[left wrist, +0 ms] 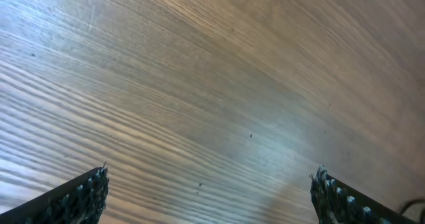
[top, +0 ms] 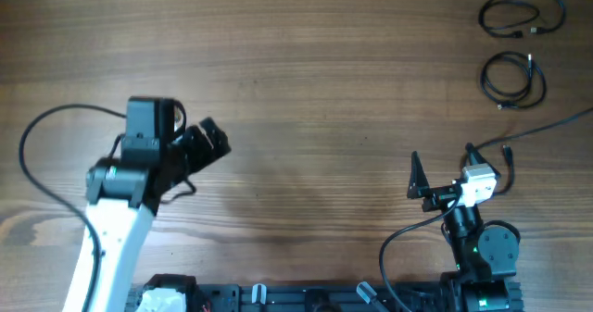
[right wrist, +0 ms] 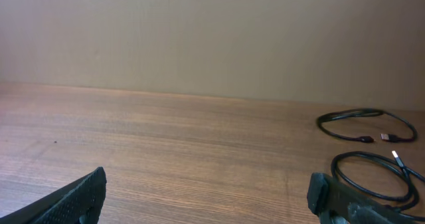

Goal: Untangle cables

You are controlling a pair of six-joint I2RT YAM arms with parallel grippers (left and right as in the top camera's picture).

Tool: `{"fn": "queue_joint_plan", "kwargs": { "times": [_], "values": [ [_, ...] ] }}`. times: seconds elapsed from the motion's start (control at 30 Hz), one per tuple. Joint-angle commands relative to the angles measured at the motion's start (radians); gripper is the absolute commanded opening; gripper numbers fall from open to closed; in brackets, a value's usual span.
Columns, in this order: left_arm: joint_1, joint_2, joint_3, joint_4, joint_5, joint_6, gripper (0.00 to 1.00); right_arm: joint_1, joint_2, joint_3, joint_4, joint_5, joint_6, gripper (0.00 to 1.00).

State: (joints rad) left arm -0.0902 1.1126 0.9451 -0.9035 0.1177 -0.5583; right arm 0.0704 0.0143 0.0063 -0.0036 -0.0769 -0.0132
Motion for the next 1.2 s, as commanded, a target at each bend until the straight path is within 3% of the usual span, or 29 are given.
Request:
{"fn": "queue_joint_plan", "kwargs": {
  "times": [0.0,0.17,0.27,0.33,0.77,1.17],
  "values": [
    [0.003,-0.154,-0.107,0.025,0.005,0.111,1.0,-0.005,-0.011,-0.001,0.003,0.016,-0.013,1.0],
    [0.003,-0.335,-0.25,0.083,0.006,0.119,1.0,-0.005,-0.011,-0.001,0.003,0.016,-0.012,1.0],
    [0.003,-0.43,-0.305,0.106,0.14,0.353,1.0,-0.005,-0.011,-0.001,0.003,0.016,-0.012,1.0],
    [0.003,-0.471,-0.316,0.104,0.152,0.391,1.0,-0.005,-0.011,-0.001,0.003,0.016,-0.013,1.0],
    [0.004,-0.873,-0.444,0.092,0.201,0.39,1.0,-0.005,-0.011,-0.001,0.003,0.016,-0.013,1.0],
    [0.004,-0.973,-0.455,0.1,0.196,0.399,1.0,-0.005,-0.011,-0.001,0.003,0.016,-0.013,1.0]
  ]
}}
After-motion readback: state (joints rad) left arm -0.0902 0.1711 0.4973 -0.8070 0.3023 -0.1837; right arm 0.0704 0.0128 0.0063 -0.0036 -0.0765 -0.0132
